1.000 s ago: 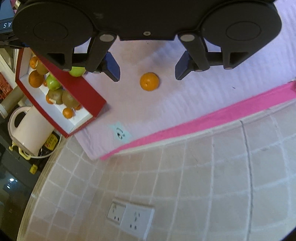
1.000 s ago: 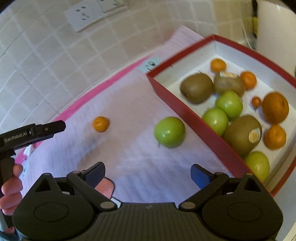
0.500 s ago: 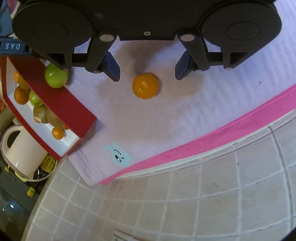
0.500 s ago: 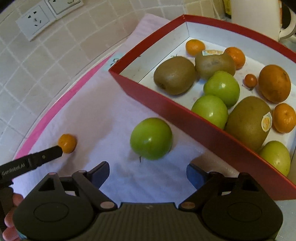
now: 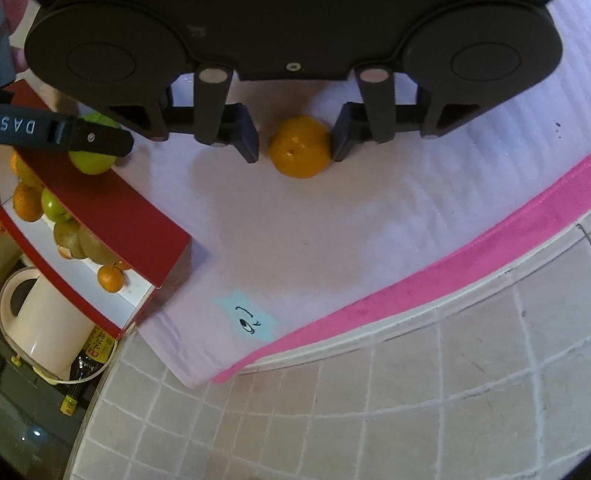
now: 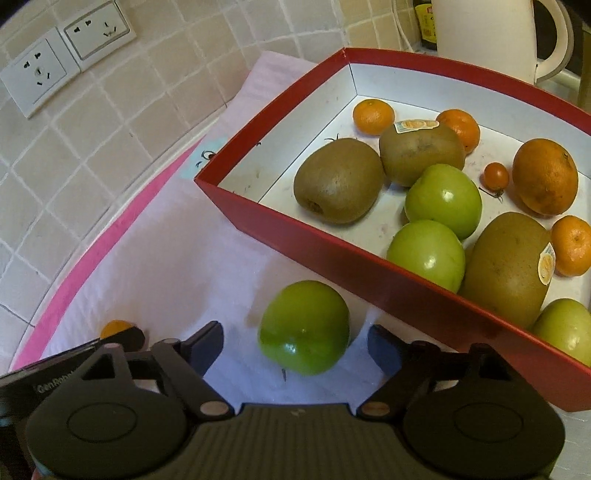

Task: Organize fruits
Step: 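Grasp the mandarin with the left tool while the right grasps the green apple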

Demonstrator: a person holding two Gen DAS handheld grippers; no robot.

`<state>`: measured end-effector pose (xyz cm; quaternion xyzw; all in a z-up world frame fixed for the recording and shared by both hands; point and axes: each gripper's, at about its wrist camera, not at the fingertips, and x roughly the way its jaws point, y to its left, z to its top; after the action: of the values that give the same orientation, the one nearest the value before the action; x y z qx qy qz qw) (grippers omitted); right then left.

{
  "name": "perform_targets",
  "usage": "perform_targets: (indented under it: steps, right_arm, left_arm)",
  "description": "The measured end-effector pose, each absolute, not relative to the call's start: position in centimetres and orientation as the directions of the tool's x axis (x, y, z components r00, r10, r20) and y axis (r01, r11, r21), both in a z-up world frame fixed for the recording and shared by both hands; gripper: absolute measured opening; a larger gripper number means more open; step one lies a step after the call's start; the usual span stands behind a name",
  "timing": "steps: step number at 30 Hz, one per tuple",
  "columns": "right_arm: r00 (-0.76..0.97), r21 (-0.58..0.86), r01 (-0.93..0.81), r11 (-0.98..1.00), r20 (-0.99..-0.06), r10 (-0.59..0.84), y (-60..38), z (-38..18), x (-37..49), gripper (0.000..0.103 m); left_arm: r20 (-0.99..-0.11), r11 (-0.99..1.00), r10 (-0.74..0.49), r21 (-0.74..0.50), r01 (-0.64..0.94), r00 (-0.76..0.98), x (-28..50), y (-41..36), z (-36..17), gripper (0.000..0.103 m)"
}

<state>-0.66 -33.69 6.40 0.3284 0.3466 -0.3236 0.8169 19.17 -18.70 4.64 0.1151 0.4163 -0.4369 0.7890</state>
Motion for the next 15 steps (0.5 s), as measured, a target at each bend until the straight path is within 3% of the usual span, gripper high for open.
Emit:
perform_targets:
  steps: [3,5,15]
  right_arm:
    - [0.549,0.298,0.758,0.581,-0.773,-0.319,-33.6,6.3,-0.4,0.071]
    - [0.544,0.278,0.753,0.597,-0.772,-0.327,-33.5,6.4,-0.3,0.056]
    - [0.612,0.366,0.672,0.643,-0.764,-0.205,-33.4,6.7,-1.8,0.053]
  left_arm:
    - [-0.755,0.592,-0.597,-0.187,0.784,0.27,19.2,-18.3,4.8,0.043]
    - [-0.755,0.593,-0.595,-0.182,0.784,0.275,18.9,-18.1,4.9,0.043]
    - [-0.762,0.616,-0.57,-0.15,0.774,0.306,16.8,-16.2,6.4,0.043]
